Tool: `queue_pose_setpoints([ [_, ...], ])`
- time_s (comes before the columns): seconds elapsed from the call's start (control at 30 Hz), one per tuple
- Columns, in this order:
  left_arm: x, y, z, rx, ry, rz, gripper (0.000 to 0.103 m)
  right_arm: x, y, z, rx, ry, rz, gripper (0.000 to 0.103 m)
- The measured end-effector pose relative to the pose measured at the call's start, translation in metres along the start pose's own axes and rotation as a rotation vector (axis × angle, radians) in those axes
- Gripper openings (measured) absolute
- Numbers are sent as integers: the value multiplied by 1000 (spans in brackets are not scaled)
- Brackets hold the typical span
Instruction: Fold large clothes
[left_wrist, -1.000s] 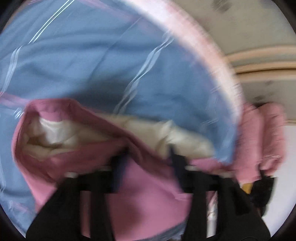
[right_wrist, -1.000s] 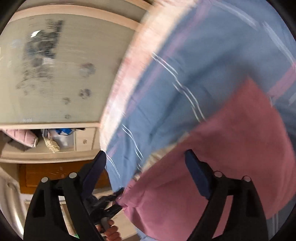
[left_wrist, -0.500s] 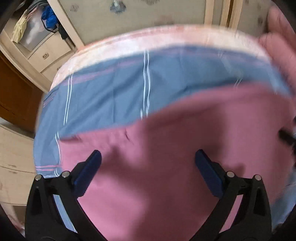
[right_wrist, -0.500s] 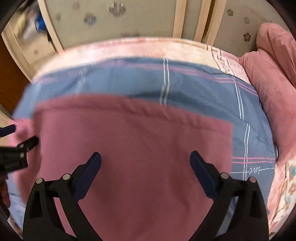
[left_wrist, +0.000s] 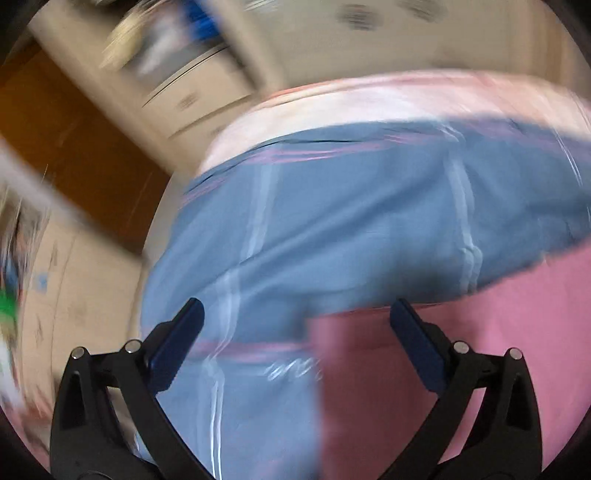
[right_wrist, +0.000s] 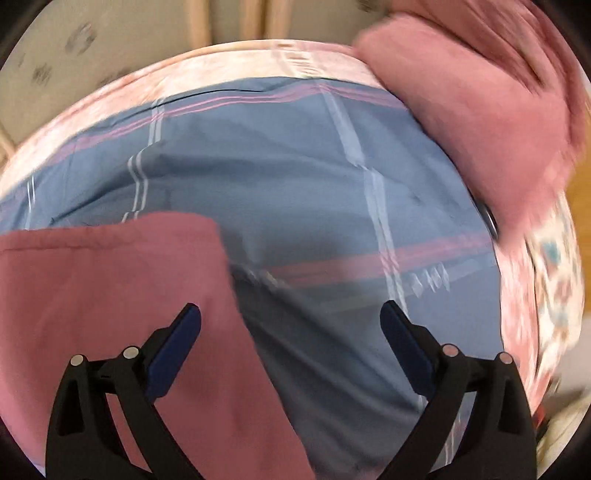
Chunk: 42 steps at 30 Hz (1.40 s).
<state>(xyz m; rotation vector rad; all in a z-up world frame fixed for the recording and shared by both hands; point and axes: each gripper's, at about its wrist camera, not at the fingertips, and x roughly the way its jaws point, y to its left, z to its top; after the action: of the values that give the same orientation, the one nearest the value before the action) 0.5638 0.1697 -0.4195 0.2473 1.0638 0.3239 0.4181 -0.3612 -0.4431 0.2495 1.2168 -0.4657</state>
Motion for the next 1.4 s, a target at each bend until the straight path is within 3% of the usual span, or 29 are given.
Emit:
queue_pose_setpoints([
  [0.1, -36, 49, -23, -155, 77, -27, 101, -25, -44, -36, 180, 92, 39, 98],
  [0.17, -67, 55, -43, -130, 84, -45, 101, -40, -58, -68, 229, 158, 80, 98],
  [0.3, -148, 53, -95, -82, 90, -95, 101, -78, -58, -133, 173, 247, 142, 98],
  [0.5, -263, 45, -173, -179, 179, -273, 101, -151, -36, -213, 31, 362, 231, 98],
  [0.6, -306, 40, -193, -165, 177, -295, 101, -196, -18, -231, -83, 322, 284, 98],
  [0.67, -339, 34, -200, -89, 172, -322, 101, -223, -12, -236, -125, 300, 324, 98],
  [0.7, -356, 32, -203, -44, 155, -298, 101, -238, -8, -237, -157, 287, 329, 98],
  [0.77, -384, 36, -209, -7, 111, -274, 101, -264, -4, -235, -206, 251, 322, 98],
  [0.93, -453, 61, -224, -2, 48, -305, 101, -346, -4, -243, -267, 101, 318, 98],
  [1.0, -482, 73, -234, 7, 25, -338, 101, -386, -5, -253, -302, 22, 258, 98],
  [1.07, -518, 89, -252, 1, 5, -380, 101, -423, -8, -265, -321, -39, 202, 98],
  [1.23, -595, 133, -301, -65, -53, -452, 101, -512, -21, -308, -324, -100, 269, 98],
  [1.33, -622, 156, -328, -168, -78, -386, 101, -556, -23, -340, -365, -176, 174, 98],
  [1.4, -633, 168, -342, -226, -108, -375, 101, -576, -26, -356, -373, -245, 159, 98],
])
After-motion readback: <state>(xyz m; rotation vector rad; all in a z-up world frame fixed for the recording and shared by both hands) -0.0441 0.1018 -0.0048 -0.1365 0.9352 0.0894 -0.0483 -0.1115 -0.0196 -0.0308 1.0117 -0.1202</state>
